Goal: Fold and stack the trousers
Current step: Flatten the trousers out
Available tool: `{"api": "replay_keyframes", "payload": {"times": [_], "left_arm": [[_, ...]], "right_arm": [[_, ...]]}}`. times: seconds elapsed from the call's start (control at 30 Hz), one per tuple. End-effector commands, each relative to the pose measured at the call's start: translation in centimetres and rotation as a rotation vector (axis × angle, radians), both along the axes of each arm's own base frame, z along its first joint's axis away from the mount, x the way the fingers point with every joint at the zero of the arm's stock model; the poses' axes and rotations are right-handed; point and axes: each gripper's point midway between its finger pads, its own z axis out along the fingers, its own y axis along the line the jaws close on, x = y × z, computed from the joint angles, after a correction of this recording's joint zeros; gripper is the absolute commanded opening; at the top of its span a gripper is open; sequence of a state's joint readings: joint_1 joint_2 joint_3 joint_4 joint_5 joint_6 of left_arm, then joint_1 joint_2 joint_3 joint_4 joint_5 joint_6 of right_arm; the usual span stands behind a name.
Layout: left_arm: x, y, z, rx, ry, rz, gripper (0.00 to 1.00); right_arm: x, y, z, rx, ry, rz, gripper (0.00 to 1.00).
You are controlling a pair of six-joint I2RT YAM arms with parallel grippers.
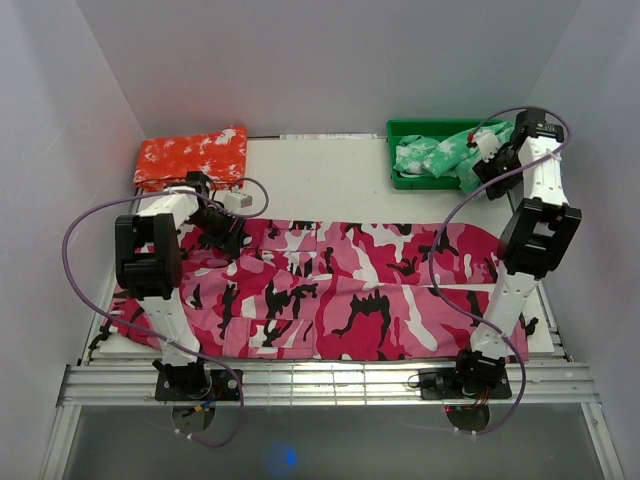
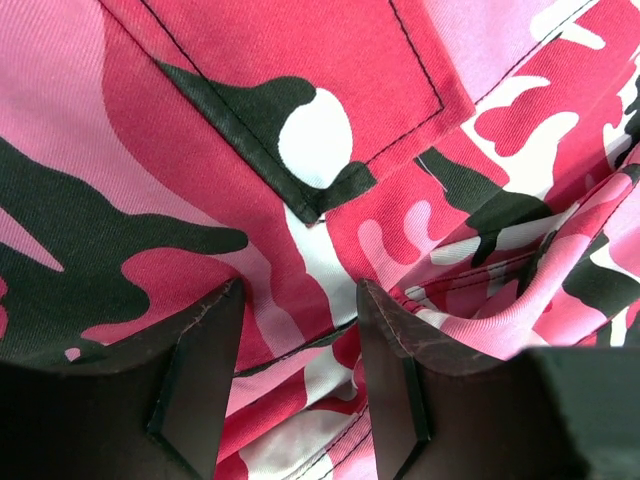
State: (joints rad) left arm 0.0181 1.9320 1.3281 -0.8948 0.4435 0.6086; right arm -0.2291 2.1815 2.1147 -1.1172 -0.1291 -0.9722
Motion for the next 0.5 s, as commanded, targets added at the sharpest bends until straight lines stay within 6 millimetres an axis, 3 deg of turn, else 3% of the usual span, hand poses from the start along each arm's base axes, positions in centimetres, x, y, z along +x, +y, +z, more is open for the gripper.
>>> {"api": "replay_keyframes", "payload": {"times": [0.0,0.07,0.1,0.2,0.33,0.47], "left_arm": [[-0.5,-0.2,-0.9,-0.01,0.061,0.0,0.6],[0.2,-0.1,-0.5,-0.004,0.046,-0.002,0.6],[0.2,-0.1,-0.5,-0.004,0.047,-0.002,0.6],[0.4,-0.1,-0.3,-0.002,0.047,-0.002,0.6],[0.3,0.2,-0.5,0.014,0.053,-0.009,0.63],[0.6,0.3,-0.5,0.016,0.055,-0.004,0.63]], "right_arm": [[-3.5,-0.7,-3.7,-0.004,0.181,0.007,0.51],[-3.5,-1.7,-4.6,-0.046,0.165,0.008,0.5],[-4.7,-1.7,-6.4,-0.049,0.211,0.016,0.49],[-6.2,-1.4,-8.6,-0.038,0.259,0.017,0.5],[-8.3,0.1,-10.2,0.03,0.313,0.018,0.66],[-10.0,0.9,-11.8,0.062,0.363,0.003,0.68]]}}
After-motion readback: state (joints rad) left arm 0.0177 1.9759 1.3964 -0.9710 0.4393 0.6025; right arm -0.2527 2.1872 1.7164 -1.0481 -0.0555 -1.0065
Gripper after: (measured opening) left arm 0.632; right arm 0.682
